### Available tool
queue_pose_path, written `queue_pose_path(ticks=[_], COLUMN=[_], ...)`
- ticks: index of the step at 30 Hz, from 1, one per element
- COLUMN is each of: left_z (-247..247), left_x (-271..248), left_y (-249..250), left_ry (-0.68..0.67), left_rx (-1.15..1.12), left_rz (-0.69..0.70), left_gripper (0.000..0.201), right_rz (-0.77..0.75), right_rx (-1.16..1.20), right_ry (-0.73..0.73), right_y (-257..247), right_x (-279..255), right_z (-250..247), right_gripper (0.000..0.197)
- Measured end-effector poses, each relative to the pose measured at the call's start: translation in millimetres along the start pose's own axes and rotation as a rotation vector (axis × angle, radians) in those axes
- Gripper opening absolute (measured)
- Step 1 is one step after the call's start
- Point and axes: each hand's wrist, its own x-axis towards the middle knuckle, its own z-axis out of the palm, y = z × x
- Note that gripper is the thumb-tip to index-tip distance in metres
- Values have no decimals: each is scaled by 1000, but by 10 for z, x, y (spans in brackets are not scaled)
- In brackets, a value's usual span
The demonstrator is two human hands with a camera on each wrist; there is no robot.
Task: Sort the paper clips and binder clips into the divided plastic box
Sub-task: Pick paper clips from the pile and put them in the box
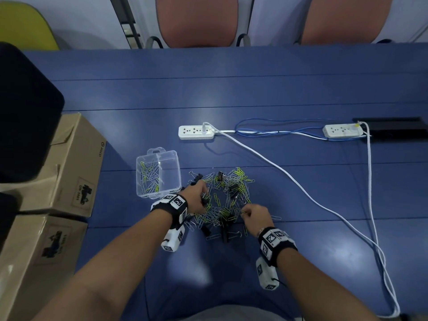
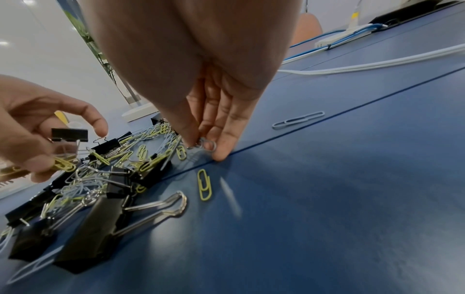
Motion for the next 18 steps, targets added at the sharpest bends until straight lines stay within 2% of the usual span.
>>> queue_pose_path(ticks=[7,12,18], left_z=[82,80,78], left_x=[-7,2,-2], left_y=[-1,-29,-78], left_ry=[28,-20,77], left_rx=[-142,-193,-166], left_rz=[-21,-41,15], left_gripper=[69,75,72], right_rz=[-2,-7,6], right_rx=[30,37,60], right_ry=[13,15,25], right_y=[16,36,37], right_x=[-5,-1,20], right_z=[12,7,8], right_gripper=[11,11,10])
